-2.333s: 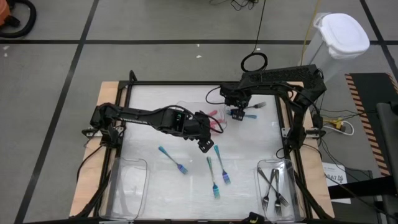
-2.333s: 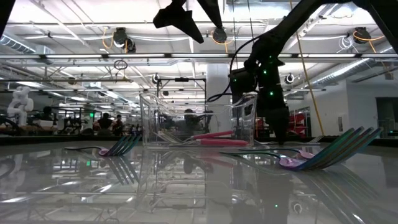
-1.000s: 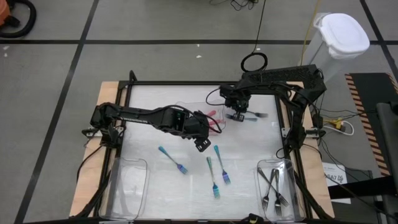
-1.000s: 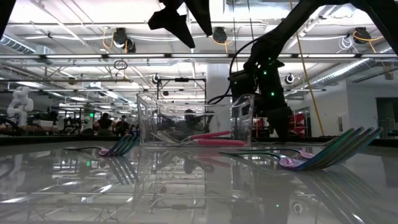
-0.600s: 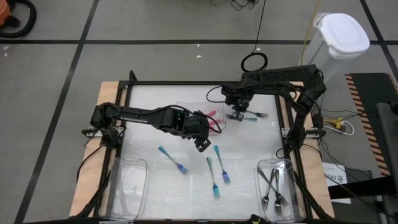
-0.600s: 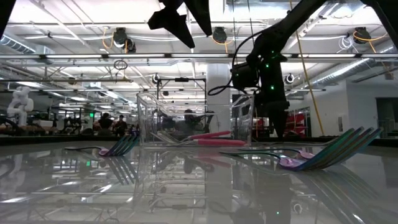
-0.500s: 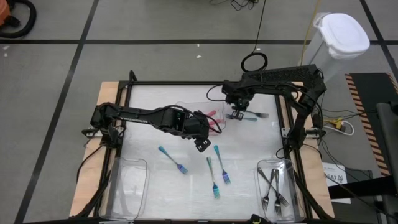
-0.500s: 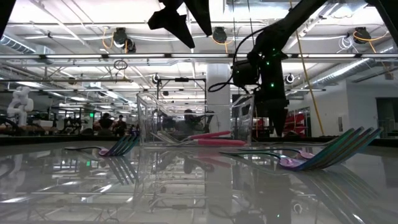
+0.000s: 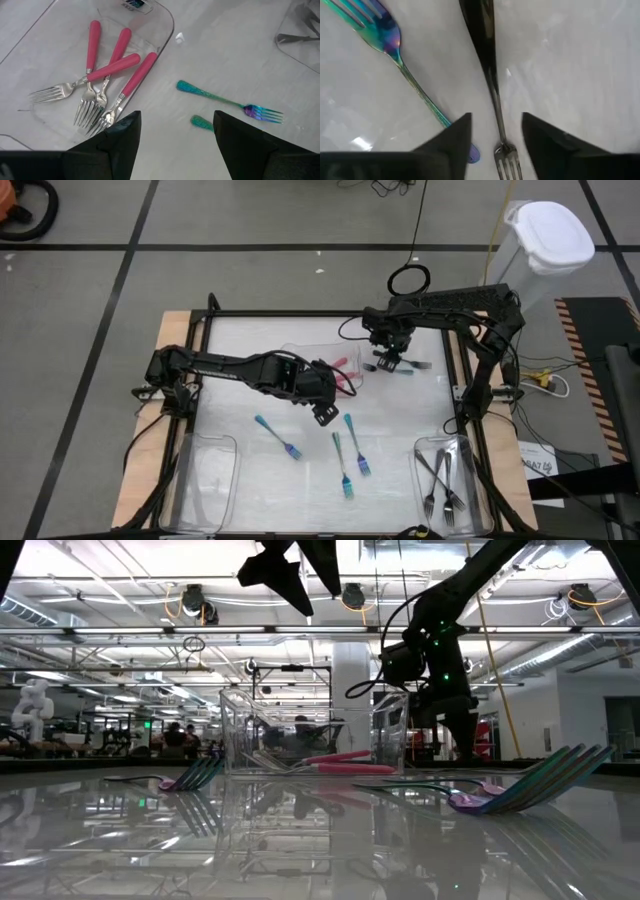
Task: Sort silverware by color (type)
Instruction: Put the black fork into the right transparent bin
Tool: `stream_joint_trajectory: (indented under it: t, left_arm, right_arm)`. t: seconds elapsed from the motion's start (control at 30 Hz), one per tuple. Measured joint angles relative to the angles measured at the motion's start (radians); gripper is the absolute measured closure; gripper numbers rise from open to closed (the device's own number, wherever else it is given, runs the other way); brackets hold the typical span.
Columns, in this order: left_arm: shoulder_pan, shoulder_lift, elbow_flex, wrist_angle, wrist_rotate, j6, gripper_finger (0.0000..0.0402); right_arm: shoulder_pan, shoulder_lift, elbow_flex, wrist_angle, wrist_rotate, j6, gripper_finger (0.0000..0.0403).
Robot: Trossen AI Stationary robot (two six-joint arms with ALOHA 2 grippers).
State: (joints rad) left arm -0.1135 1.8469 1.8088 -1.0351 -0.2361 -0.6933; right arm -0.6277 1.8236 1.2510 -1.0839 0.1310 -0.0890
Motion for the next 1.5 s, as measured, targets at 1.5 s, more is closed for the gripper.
stream_joint_trajectory:
  t: [1.5]
  left_arm:
    - [-0.047,0.000,0.000,0.002,0.017,-0.005,0.0153]
  right_arm:
    - [0.060,0.121,0.001,-0.099,0.023,0.275,0.0167]
